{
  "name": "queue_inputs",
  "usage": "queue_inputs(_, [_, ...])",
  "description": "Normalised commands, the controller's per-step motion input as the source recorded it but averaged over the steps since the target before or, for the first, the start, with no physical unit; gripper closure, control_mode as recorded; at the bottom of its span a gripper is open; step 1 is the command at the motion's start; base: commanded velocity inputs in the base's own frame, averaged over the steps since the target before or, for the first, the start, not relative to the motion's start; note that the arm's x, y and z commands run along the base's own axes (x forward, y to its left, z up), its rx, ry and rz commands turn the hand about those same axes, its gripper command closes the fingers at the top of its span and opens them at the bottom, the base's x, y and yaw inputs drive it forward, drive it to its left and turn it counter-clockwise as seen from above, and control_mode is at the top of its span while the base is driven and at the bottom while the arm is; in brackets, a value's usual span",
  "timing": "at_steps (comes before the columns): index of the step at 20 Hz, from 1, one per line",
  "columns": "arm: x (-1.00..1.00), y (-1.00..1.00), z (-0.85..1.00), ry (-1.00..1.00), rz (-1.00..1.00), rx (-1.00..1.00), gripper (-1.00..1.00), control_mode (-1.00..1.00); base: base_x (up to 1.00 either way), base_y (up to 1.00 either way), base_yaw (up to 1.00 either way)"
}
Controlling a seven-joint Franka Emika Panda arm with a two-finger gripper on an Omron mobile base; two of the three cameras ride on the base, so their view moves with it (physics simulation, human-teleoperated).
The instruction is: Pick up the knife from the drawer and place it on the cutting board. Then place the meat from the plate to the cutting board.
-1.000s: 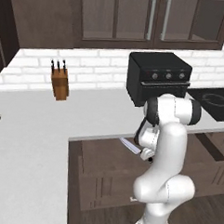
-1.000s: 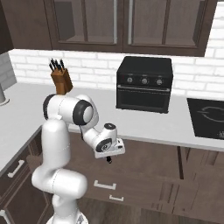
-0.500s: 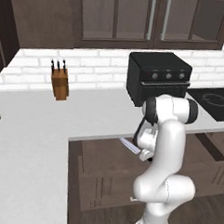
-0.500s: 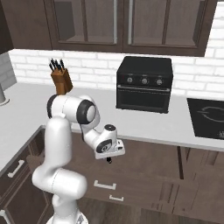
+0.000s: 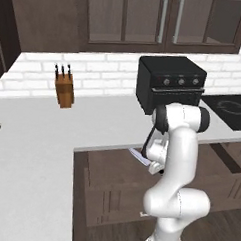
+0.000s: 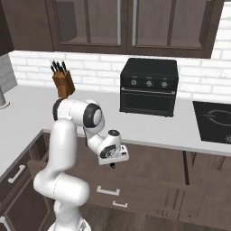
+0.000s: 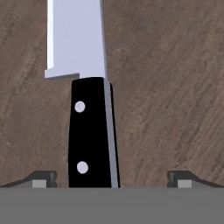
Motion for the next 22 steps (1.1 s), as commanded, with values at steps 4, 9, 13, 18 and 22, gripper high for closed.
queue_inputs(4, [0.0,0.13,-0.25,0.0,0.0,0.0,-1.0,-1.0,0.0,0.0,0.0])
queue_inputs(9, [0.0,0.23,-0.33,0.02,0.0,0.0,1.0,-1.0,0.0,0.0,0.0])
queue_inputs(13, [-0.05,0.09,-0.47,0.02,0.01,0.0,1.0,-1.0,0.0,0.0,0.0])
queue_inputs(18, [-0.09,0.0,-0.48,0.01,0.03,0.0,1.0,-1.0,0.0,0.0,0.0])
queue_inputs(22, [-0.08,0.0,-0.45,0.0,0.05,0.0,1.0,-1.0,0.0,0.0,0.0])
